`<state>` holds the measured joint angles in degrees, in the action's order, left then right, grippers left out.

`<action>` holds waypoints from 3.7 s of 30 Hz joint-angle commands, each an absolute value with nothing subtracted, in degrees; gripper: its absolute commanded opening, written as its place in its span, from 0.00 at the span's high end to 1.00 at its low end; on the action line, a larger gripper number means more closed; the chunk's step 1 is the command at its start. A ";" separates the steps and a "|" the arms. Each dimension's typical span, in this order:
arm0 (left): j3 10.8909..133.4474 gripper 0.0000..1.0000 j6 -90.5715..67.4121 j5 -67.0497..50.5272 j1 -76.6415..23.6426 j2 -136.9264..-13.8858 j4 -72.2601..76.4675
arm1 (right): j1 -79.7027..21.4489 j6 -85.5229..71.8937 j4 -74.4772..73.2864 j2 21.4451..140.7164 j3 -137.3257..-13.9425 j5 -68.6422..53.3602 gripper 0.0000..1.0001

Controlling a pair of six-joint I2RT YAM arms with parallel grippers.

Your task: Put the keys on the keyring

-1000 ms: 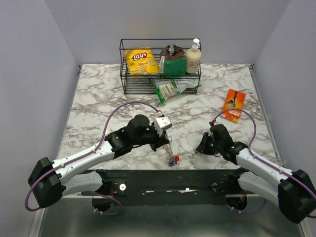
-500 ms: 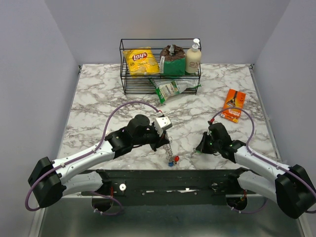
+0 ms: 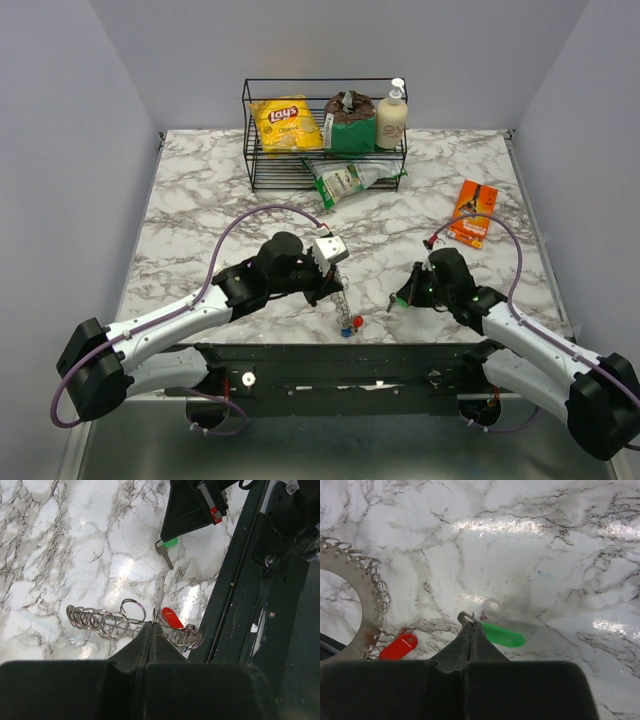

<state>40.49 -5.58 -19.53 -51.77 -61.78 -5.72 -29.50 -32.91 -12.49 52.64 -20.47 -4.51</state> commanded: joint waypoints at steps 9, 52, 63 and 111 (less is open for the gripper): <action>42.01 1.00 -5.10 -16.97 -51.94 -58.19 -5.80 | -29.18 -23.91 -9.06 46.77 -25.40 -18.01 0.99; 49.92 1.00 -2.11 -13.97 -53.00 -55.02 -16.17 | -29.44 -10.99 2.11 47.72 -35.14 -51.15 0.99; 49.66 1.00 -1.58 -13.36 -53.09 -54.41 -16.09 | -32.52 -4.13 -3.16 56.51 -43.15 -53.96 0.99; 49.40 1.00 -1.58 -15.73 -53.09 -56.34 -15.56 | -39.29 -1.93 -0.97 63.89 -46.41 -44.38 0.99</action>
<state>48.36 -2.33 -13.98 -52.64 -56.49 -17.45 -38.89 -2.90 -2.59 62.89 -44.16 -45.01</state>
